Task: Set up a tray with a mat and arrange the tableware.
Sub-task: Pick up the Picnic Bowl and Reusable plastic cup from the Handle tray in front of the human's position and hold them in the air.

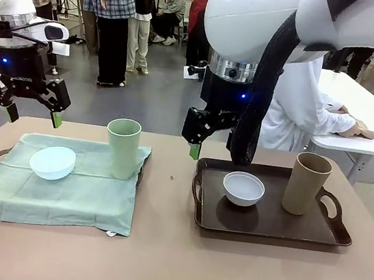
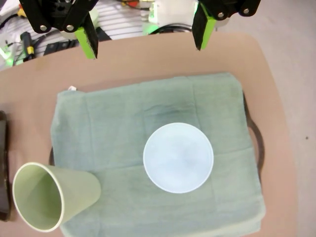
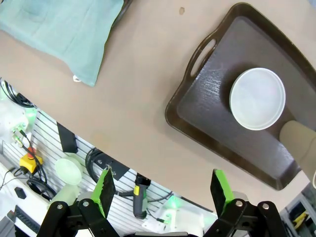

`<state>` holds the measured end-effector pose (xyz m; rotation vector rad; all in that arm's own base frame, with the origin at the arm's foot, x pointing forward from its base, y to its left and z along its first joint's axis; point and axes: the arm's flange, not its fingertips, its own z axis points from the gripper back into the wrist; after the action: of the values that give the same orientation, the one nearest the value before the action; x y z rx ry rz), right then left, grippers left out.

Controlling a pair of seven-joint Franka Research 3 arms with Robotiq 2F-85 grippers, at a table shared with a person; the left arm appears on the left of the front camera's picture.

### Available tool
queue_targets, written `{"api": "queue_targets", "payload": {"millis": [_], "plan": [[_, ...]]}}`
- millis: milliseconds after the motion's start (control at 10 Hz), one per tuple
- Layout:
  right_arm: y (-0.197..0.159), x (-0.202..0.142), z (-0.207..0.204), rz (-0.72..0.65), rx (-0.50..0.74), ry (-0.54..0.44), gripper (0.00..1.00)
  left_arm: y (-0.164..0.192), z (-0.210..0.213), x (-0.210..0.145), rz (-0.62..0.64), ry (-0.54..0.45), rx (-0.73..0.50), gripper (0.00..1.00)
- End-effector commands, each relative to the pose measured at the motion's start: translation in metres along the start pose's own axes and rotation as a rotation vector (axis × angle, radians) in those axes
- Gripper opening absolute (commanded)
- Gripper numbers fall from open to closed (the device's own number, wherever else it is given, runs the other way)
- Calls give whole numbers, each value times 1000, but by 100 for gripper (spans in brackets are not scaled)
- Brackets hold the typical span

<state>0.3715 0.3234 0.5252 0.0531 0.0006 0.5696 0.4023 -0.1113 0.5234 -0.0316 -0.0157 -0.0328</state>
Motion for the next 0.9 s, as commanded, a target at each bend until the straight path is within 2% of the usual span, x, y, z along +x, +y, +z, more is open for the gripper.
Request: {"api": "queue_targets", "payload": {"millis": [0,100,300,500,700,800], "plan": [[0,0,-1,5,21,-3,100,0,0,0,0,0,0,100],[0,0,0,0,0,0,100,2,9,-3,-90,-1,-78,100],[-69,-56,28,-133,76,-81,100,27,14,-7,-125,59,-198,100],[-130,-118,51,-253,173,-154,100,47,19,-10,-191,123,-381,100],[-178,-168,67,-305,302,-238,100,78,17,-7,-194,205,-550,100],[-203,-196,70,-332,378,-301,100,101,23,-5,-175,204,-647,100]]}}
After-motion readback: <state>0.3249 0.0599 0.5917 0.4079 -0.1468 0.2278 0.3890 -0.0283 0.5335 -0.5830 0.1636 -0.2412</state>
